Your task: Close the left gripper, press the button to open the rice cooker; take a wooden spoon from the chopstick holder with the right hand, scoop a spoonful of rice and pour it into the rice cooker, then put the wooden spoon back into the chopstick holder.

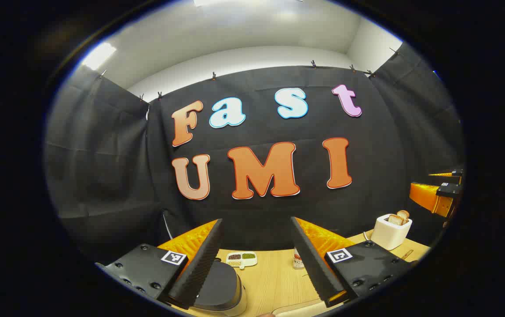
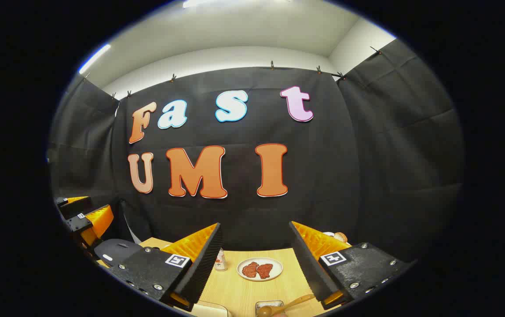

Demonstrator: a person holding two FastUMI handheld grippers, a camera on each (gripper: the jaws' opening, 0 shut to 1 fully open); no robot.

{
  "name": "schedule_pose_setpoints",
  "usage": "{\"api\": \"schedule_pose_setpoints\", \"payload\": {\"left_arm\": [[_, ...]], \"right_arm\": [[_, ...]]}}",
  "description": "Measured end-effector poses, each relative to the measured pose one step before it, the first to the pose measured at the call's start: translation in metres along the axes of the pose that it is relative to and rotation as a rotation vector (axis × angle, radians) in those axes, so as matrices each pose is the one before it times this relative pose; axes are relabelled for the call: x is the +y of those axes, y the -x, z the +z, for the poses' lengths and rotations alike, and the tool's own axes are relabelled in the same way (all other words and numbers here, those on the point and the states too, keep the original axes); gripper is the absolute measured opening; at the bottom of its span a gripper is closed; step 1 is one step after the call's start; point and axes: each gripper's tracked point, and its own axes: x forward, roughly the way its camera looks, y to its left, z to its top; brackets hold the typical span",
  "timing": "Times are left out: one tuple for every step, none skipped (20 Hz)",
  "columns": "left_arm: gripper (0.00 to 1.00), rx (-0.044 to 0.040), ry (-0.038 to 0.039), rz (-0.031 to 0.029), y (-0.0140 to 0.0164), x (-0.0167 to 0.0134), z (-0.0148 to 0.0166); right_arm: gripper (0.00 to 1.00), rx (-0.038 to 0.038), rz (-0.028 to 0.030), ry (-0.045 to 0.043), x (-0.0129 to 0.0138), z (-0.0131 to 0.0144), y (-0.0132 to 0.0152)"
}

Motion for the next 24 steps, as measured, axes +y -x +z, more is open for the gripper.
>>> {"api": "schedule_pose_setpoints", "payload": {"left_arm": [[0.94,-0.00195,-0.00159,-0.00323,0.00107,-0.00244,-0.00056],[0.94,-0.00132,-0.00197,-0.00126,0.00067,-0.00228,0.00119],[0.94,-0.00307,-0.00115,-0.00145,-0.00005,-0.00187,-0.00008],[0.94,-0.00083,-0.00004,-0.00260,-0.00039,-0.00326,0.00063],[0.94,-0.00176,-0.00020,-0.00164,0.00134,-0.00134,0.00037],[0.94,-0.00067,0.00061,-0.00118,-0.00079,-0.00223,0.00040],[0.94,-0.00279,-0.00009,-0.00115,0.00078,-0.00134,0.00069],[0.94,-0.00282,-0.00094,-0.00063,-0.00027,-0.00087,0.00121],[0.94,-0.00326,-0.00024,-0.00098,0.00104,-0.00074,0.00112],[0.94,0.00002,-0.00075,-0.00004,-0.00012,-0.00224,0.00015],[0.94,0.00007,0.00029,-0.00101,0.00173,-0.00088,-0.00092],[0.94,0.00019,0.00046,-0.00174,-0.00008,-0.00207,0.00014],[0.94,0.00157,-0.00057,-0.00103,-0.00011,-0.00061,-0.00036],[1.00,0.00324,-0.00076,-0.00204,0.00024,-0.00022,0.00027],[1.00,0.00587,-0.00543,0.00358,0.00017,-0.00008,-0.00214],[1.00,0.00498,-0.00905,0.00783,-0.00038,0.00161,-0.00140],[1.00,0.00207,-0.00740,0.00727,-0.00107,0.00255,0.00109],[1.00,-0.00209,-0.00685,0.00341,-0.00205,0.00149,0.00128],[1.00,-0.00372,-0.00810,0.00163,0.00035,0.00086,0.00162],[0.94,-0.00428,-0.00838,0.00320,0.00015,0.00087,0.00204],[0.94,-0.00376,-0.00644,-0.00019,0.00020,0.00177,0.00068],[0.95,-0.00087,-0.00434,0.00124,-0.00095,0.00034,0.00067],[0.95,0.00246,-0.00418,0.00816,-0.00110,0.00386,-0.00131],[0.96,0.00517,0.00094,-0.00553,-0.00201,0.00139,-0.00101]], "right_arm": [[0.93,-0.00268,-0.00039,0.00649,-0.00001,0.00184,0.00086],[0.88,-0.00271,0.00381,0.00438,-0.00053,0.00101,0.00143],[0.88,-0.00086,0.00433,0.00523,0.00045,0.00034,0.00048],[0.93,0.00315,0.00381,0.00276,0.00047,-0.00109,0.00140],[0.93,0.00266,0.00270,0.00275,0.00056,-0.00044,0.00024],[0.93,0.00355,0.00115,0.00035,-0.00036,-0.00080,0.00118],[0.93,0.00218,0.00363,-0.00104,0.00069,0.00012,0.00021],[0.93,0.00210,-0.00021,-0.00005,-0.00009,0.00086,0.00052],[0.93,0.00156,0.00135,0.00072,-0.00211,0.00033,0.00109],[0.93,0.00085,-0.00210,0.00180,-0.00117,-0.00100,-0.00018],[0.93,0.00361,-0.00207,0.00148,-0.00172,-0.00112,-0.00059],[0.93,0.00155,-0.00078,0.00058,-0.00024,0.00013,0.00117],[0.93,0.00331,-0.00318,-0.00025,-0.00174,-0.00156,-0.00036],[0.93,0.00388,0.00155,-0.00065,0.00048,-0.00134,0.00070],[0.93,0.00261,-0.00158,0.00124,-0.00123,-0.00129,-0.00012],[0.93,0.00430,0.00048,0.00088,-0.00051,-0.00117,-0.00024],[0.93,0.00263,-0.00005,0.00251,-0.00039,-0.00144,-0.00087],[0.93,0.00303,-0.00142,0.00266,-0.00112,-0.00074,-0.00050],[0.93,0.00038,0.00145,0.00131,0.00002,-0.00033,-0.00094],[0.97,-0.00075,-0.00101,0.00055,-0.00022,-0.00029,-0.00039],[0.97,0.00109,0.00206,-0.00085,-0.00020,-0.00084,-0.00046],[0.97,0.00047,0.00109,0.00027,-0.00009,-0.00097,-0.00096],[0.97,0.00350,0.00139,0.00131,-0.00010,-0.00193,-0.00138],[0.93,0.00464,0.00186,0.00074,0.00052,-0.00093,-0.00012]]}}
